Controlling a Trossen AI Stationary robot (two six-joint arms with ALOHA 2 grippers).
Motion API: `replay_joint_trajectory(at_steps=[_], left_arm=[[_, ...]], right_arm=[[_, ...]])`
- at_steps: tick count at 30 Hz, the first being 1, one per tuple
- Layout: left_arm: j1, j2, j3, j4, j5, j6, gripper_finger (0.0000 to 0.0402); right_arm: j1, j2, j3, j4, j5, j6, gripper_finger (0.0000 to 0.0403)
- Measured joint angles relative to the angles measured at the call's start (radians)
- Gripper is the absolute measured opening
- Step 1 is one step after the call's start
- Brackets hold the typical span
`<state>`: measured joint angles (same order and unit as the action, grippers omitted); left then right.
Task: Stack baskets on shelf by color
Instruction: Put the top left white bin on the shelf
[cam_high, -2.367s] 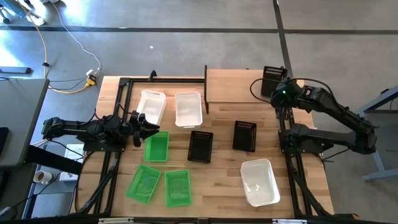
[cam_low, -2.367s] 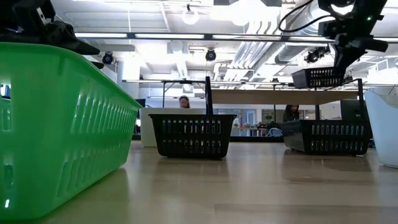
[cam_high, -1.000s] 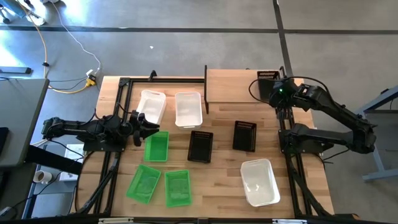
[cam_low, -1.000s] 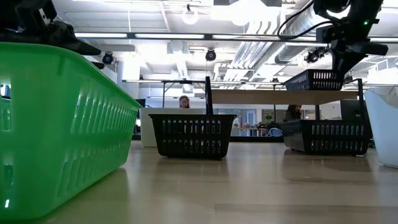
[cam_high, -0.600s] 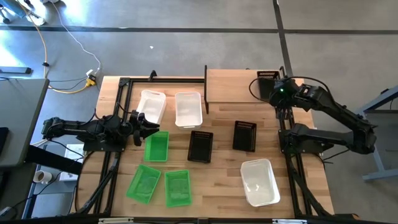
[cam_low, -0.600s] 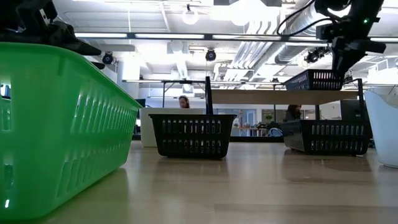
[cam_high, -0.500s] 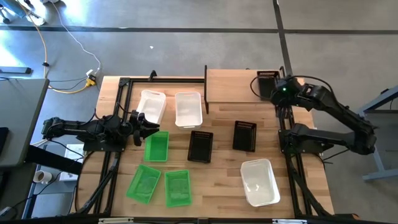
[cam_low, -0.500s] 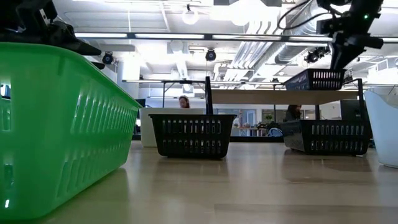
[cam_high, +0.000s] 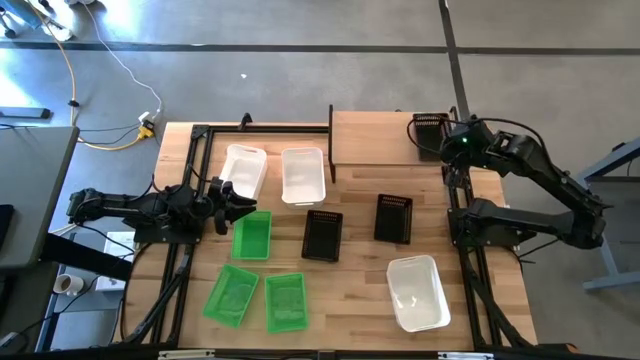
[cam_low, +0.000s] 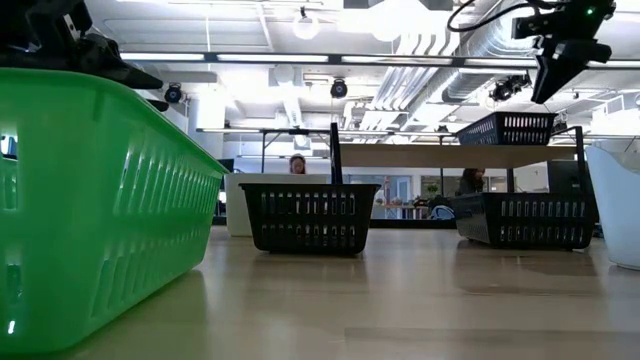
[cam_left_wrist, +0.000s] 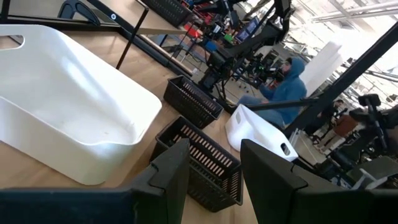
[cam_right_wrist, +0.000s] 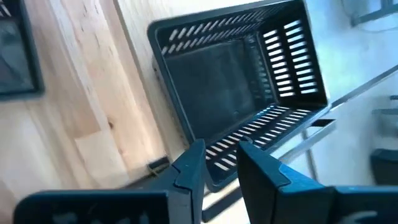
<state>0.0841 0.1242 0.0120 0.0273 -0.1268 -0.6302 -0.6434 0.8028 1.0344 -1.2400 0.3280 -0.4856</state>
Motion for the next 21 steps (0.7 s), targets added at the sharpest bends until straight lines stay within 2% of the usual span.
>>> replay_joint_trajectory(at_steps=[8,15,21], left_arm=[[0.000,0.000,0.000,0.028,-0.056,-0.133,0.0133],[0.000,0.000,0.000,0.052,-0.078,-0.096,0.0134],[0.000,0.000,0.000,0.024,-0.075,-0.069,0.0153]], right_arm=[[0.055,0.000,0.000,0.025,-0.063,0.235,0.0078],[0.166,0.000,0.000,0.104,-0.148,0.551,0.0078],[0.293,0.000,0.000,0.218,-0.173,0.798,0.0078]])
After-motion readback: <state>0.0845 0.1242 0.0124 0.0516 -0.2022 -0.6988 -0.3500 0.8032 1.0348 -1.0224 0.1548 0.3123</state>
